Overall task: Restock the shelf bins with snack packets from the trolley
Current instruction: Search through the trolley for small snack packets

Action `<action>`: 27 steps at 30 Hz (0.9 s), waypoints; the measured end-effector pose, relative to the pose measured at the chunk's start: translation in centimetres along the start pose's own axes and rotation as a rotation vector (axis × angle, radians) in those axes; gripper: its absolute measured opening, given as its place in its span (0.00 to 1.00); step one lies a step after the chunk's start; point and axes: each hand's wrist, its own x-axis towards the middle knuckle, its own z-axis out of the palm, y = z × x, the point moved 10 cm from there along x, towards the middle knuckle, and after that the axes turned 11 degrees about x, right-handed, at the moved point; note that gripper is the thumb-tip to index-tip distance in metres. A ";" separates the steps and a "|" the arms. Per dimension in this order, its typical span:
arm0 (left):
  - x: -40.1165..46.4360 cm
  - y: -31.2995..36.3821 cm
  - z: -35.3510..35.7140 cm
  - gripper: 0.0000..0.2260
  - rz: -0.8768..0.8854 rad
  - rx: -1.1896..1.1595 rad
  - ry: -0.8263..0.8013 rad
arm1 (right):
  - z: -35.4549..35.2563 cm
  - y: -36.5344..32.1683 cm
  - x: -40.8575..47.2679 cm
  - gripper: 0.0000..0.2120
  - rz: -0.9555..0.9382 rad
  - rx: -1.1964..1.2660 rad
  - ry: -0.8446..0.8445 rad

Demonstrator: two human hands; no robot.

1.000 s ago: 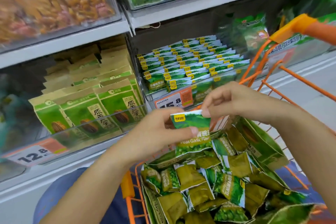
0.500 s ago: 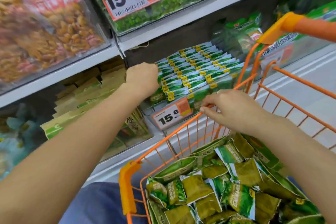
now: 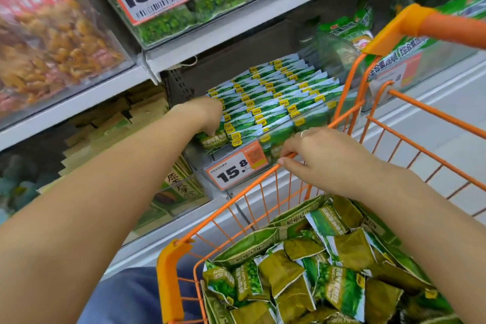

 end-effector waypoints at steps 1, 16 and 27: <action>0.2 0.2 0.1 0.10 0.009 -0.011 -0.001 | 0.0 0.0 0.0 0.16 -0.001 0.003 0.001; -8.1 0.8 -6.3 0.08 -0.173 0.158 0.549 | -2.1 -1.5 -0.3 0.13 -0.040 0.057 0.097; -18.6 16.9 5.6 0.15 0.465 -0.161 0.377 | 6.0 7.7 -4.2 0.11 0.505 -0.220 -0.601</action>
